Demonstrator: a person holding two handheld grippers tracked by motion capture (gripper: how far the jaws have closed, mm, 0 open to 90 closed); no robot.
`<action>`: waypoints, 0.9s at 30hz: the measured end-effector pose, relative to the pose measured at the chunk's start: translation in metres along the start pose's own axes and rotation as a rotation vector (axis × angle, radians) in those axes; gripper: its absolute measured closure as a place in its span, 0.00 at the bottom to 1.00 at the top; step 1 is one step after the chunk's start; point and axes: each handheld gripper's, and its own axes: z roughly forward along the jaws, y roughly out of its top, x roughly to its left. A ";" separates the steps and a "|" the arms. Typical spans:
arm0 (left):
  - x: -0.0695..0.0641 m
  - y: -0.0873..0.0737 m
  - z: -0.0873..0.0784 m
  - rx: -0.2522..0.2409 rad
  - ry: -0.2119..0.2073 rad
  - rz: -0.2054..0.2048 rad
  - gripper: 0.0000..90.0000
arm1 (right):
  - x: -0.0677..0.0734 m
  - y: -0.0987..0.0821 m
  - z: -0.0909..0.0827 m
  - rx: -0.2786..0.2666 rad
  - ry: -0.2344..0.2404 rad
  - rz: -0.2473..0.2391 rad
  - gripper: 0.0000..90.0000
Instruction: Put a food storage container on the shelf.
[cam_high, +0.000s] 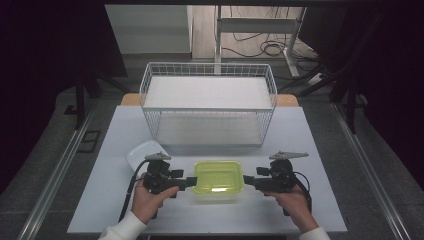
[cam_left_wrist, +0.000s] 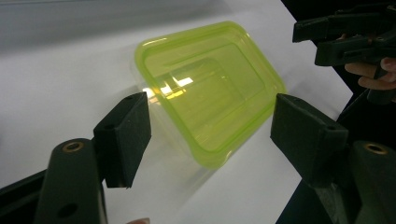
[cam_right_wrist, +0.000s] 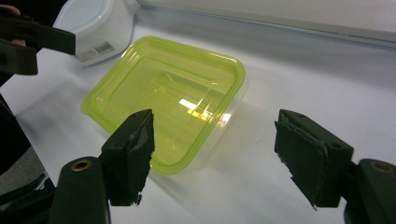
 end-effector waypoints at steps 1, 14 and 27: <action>-0.001 0.001 0.003 0.004 0.002 -0.004 0.32 | 0.000 0.001 0.001 0.001 0.001 0.005 0.34; 0.019 0.007 0.028 0.042 0.009 -0.161 0.45 | -0.010 0.000 0.024 0.055 0.015 0.069 0.41; 0.026 0.002 0.038 0.083 -0.005 -0.182 0.54 | -0.014 -0.005 0.037 0.072 0.048 0.118 0.49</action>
